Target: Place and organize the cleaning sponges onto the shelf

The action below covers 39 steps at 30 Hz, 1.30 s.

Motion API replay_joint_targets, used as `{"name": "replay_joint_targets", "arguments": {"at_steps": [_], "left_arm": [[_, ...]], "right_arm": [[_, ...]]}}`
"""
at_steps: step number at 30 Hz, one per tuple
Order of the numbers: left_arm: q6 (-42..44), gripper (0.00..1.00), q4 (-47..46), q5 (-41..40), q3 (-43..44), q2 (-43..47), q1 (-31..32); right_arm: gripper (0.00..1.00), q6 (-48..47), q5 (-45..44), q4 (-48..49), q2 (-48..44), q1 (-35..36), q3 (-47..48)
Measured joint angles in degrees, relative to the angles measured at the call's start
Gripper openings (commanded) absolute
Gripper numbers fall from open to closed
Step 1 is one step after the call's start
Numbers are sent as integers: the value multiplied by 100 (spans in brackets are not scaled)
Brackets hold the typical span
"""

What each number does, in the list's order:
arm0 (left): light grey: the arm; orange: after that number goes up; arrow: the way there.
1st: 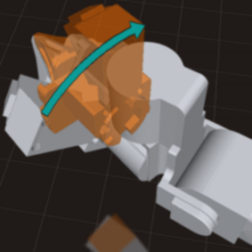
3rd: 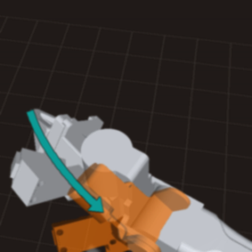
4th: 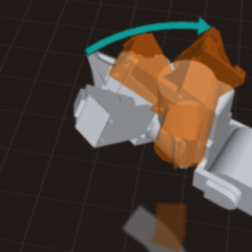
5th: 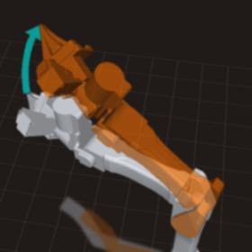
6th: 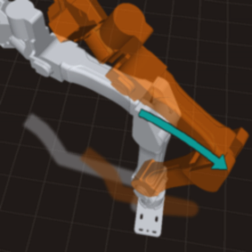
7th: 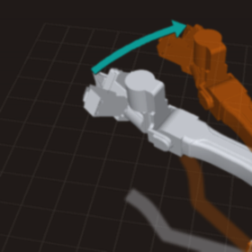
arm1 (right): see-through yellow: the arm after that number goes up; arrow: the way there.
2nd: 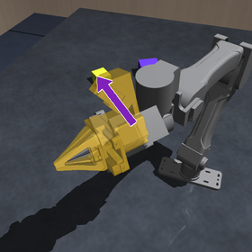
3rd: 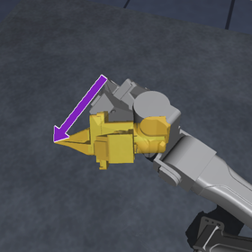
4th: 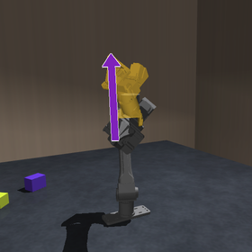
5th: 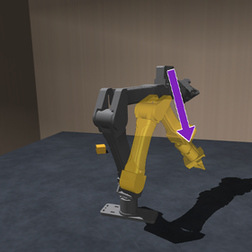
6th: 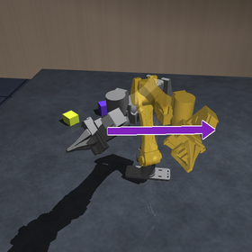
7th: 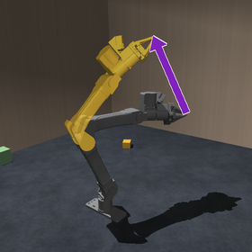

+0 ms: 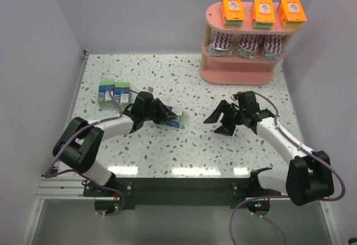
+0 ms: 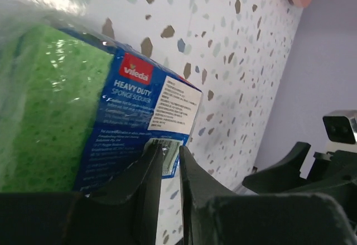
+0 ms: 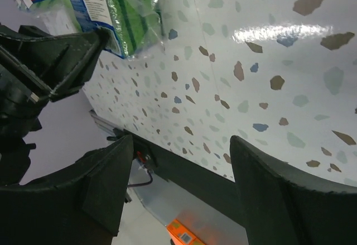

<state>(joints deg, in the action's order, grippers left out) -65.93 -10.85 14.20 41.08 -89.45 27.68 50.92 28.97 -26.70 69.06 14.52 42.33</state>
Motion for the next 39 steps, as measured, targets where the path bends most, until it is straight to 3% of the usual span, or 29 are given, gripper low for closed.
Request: {"name": "replay_joint_targets", "arguments": {"at_steps": [13, 22, 30, 33, 34, 39], "left_arm": [[-754, 25, -420, 160, -109, -162, 549], [-437, 32, 675, -269, -136, 1499, 481], [-127, 33, 1526, -433, -428, 2697, -356], [4, 33, 1821, -444, -581, 2868, -710], [70, 34, 1930, -448, -603, 2903, -796], [286, 34, 2234, -457, -605, 2986, -935]], "right_arm": [[70, 76, -376, 686, 1963, 1049, 1541], [66, -723, -581, 514, 3355, 1493, 2765], [35, -973, -610, 518, 4129, 1683, 3099], [15, -940, -494, 634, 4146, 1685, 3099], [2, -918, -481, 684, 4146, 1685, 3086], [0, -551, -260, 1314, 3919, 1556, 2524]]}}
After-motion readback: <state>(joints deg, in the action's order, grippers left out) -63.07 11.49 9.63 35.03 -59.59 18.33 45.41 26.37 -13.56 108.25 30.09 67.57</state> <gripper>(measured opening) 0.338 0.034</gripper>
